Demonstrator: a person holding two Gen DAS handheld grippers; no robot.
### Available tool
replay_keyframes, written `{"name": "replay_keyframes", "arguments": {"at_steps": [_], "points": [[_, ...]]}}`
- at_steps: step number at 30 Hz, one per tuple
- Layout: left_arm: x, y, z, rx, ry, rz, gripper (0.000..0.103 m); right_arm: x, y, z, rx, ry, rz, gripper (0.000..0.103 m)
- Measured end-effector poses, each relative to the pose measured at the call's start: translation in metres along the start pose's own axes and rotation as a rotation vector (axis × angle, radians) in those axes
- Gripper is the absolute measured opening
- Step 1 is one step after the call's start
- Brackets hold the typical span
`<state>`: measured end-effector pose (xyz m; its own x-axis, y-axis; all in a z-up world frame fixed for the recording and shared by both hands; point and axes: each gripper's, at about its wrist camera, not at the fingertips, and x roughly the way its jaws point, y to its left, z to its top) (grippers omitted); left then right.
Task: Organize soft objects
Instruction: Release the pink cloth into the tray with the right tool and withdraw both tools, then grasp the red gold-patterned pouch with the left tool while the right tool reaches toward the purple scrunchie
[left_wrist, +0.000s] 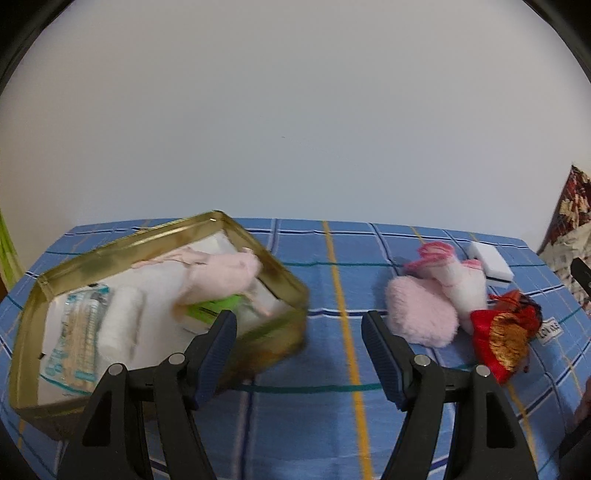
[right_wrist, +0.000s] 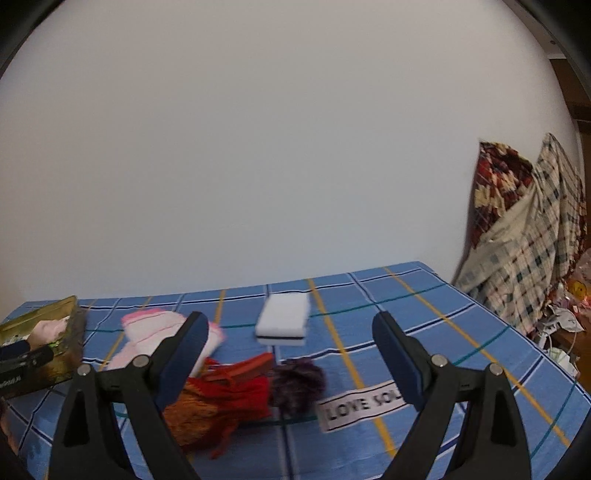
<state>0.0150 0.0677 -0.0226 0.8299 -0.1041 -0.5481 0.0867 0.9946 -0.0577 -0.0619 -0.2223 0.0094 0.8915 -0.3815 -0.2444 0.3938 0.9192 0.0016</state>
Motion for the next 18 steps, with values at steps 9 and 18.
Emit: {"name": "replay_keyframes", "arguments": {"at_steps": [9,18], "points": [[0.000,-0.059,-0.008,0.055,0.062,-0.131,0.072,-0.001,-0.031,0.002,0.059,0.021,-0.009,0.092],[0.014,-0.118,-0.016,0.118,0.169,-0.296,0.072,-0.005,-0.054,0.007,0.033,-0.001,-0.060,0.092]]}}
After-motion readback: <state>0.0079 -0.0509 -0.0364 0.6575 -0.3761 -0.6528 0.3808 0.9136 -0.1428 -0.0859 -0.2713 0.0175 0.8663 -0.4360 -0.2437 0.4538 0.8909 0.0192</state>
